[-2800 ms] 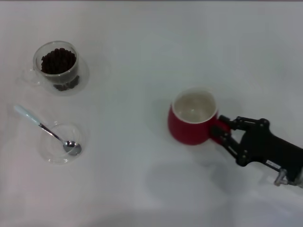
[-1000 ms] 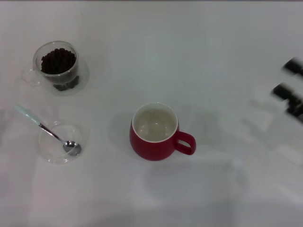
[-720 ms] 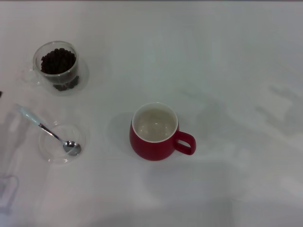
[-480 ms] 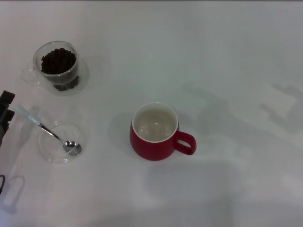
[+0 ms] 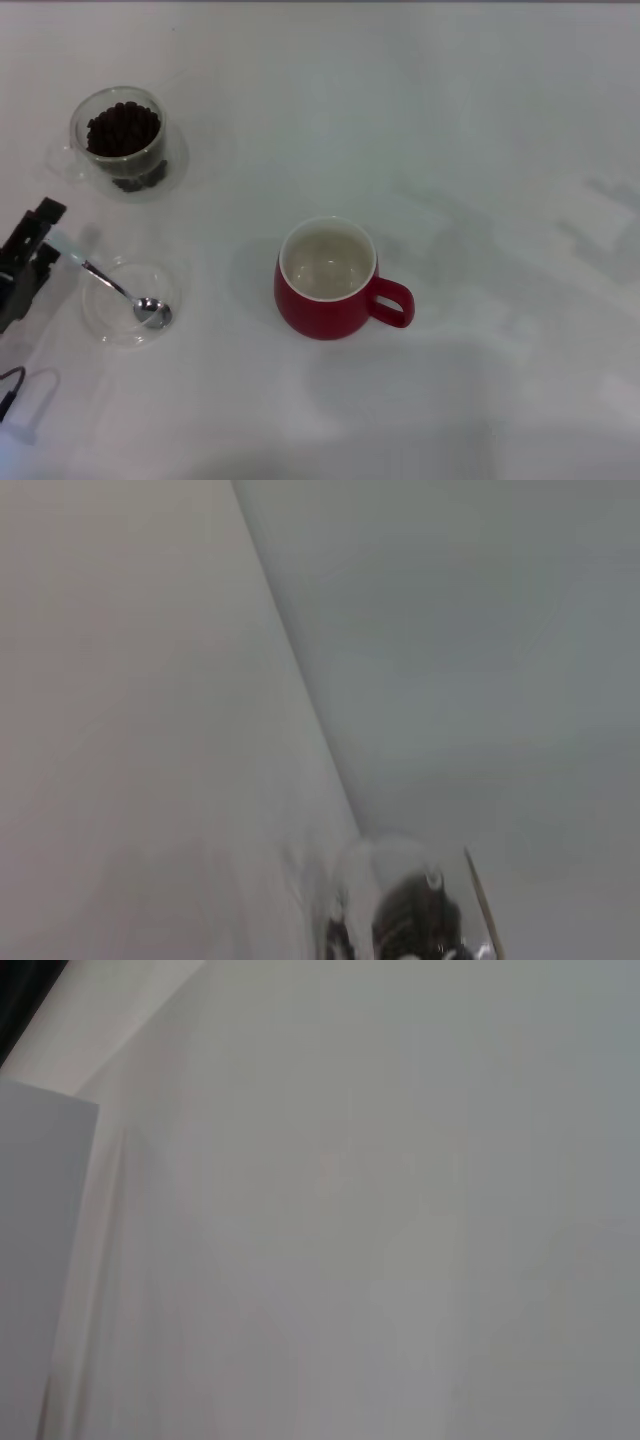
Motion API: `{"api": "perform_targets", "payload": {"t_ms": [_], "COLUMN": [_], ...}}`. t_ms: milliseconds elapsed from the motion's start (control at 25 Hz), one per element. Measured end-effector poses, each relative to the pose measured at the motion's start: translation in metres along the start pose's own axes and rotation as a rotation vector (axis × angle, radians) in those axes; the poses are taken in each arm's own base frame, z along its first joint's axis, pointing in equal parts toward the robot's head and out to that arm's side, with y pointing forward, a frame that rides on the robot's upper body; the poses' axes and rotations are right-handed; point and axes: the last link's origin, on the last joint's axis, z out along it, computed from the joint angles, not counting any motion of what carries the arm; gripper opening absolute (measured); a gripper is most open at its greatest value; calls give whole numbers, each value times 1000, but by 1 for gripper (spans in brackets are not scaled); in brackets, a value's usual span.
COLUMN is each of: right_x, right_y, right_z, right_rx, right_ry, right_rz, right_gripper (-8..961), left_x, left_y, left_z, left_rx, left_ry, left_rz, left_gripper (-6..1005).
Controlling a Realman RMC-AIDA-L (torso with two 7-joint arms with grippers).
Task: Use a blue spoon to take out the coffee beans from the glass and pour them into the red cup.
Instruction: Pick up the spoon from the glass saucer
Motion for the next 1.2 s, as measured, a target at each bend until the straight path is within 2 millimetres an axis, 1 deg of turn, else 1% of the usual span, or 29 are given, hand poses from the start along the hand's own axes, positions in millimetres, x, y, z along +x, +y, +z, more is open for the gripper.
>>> {"api": "perform_targets", "payload": {"t_ms": [160, 440, 560, 800, 880, 1200], "right_x": [2, 5, 5, 7, 7, 9], "right_y": [3, 8, 9, 12, 13, 16], "right_z": [0, -3, -3, 1, 2, 4], "right_rx": [8, 28, 31, 29, 29, 35], "right_ry": [1, -1, -5, -18, -21, -32], "right_rz": [7, 16, 20, 27, 28, 35], "right_gripper": [706, 706, 705, 705, 705, 705], "left_x": [2, 3, 8, 19, 21, 20], "left_y": [1, -1, -2, -2, -1, 5], "left_z": [4, -1, -3, -3, 0, 14], "left_rx": [-3, 6, 10, 15, 15, 4], "left_ry": [-32, -11, -10, -23, -40, -113], "left_rz": [29, 95, 110, 119, 122, 139], "left_gripper": [836, 817, 809, 726, 680, 498]}}
